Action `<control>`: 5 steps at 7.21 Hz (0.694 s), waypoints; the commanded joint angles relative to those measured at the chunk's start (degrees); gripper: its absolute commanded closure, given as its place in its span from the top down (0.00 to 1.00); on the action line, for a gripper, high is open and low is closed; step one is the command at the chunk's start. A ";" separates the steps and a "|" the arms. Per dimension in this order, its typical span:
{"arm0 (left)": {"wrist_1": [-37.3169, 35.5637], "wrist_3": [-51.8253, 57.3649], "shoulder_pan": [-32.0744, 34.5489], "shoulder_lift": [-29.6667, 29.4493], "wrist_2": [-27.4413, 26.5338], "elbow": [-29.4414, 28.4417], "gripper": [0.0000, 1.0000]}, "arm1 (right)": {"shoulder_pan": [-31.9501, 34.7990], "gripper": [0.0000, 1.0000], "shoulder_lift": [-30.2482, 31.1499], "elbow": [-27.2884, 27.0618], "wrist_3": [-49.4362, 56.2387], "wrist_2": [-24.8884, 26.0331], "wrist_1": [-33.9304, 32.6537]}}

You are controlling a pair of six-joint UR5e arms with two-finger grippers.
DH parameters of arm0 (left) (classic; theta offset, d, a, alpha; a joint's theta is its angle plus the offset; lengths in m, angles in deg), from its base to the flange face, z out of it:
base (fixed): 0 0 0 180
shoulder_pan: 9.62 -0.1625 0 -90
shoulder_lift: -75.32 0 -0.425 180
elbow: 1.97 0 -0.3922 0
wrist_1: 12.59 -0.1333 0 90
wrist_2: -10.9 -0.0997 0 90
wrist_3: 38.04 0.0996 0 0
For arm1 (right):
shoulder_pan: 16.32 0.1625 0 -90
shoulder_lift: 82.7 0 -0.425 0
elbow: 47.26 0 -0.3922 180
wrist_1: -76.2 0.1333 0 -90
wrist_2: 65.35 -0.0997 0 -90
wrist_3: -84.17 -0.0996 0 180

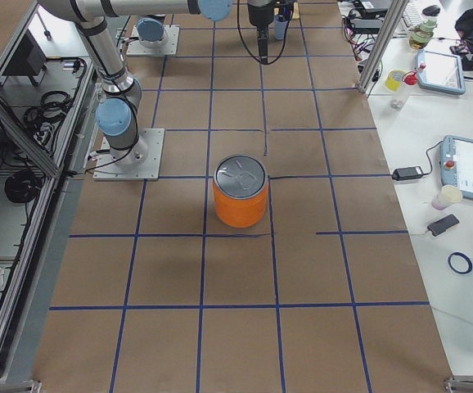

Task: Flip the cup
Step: 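Lower the upright cup onto the table beside the wooden stand, then open the left gripper and raise it off the cup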

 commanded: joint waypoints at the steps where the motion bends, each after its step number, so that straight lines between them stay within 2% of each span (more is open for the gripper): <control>1: 0.41 -0.95 0.26 1.91 -0.02 0.01 0.96 | 0.00 1.00 0.00 0.00 0.00 0.00 0.03; 2: 1.11 -1.04 0.61 3.22 -0.37 0.10 1.00 | 0.00 1.00 0.00 0.00 0.00 0.00 0.03; 3: 5.73 -3.91 1.31 5.59 -0.72 -0.42 1.00 | 0.00 1.00 0.00 0.00 0.09 0.09 0.03; 5: 11.64 -17.41 6.56 11.73 -0.81 -0.34 1.00 | 0.00 1.00 0.00 0.00 0.00 0.00 0.03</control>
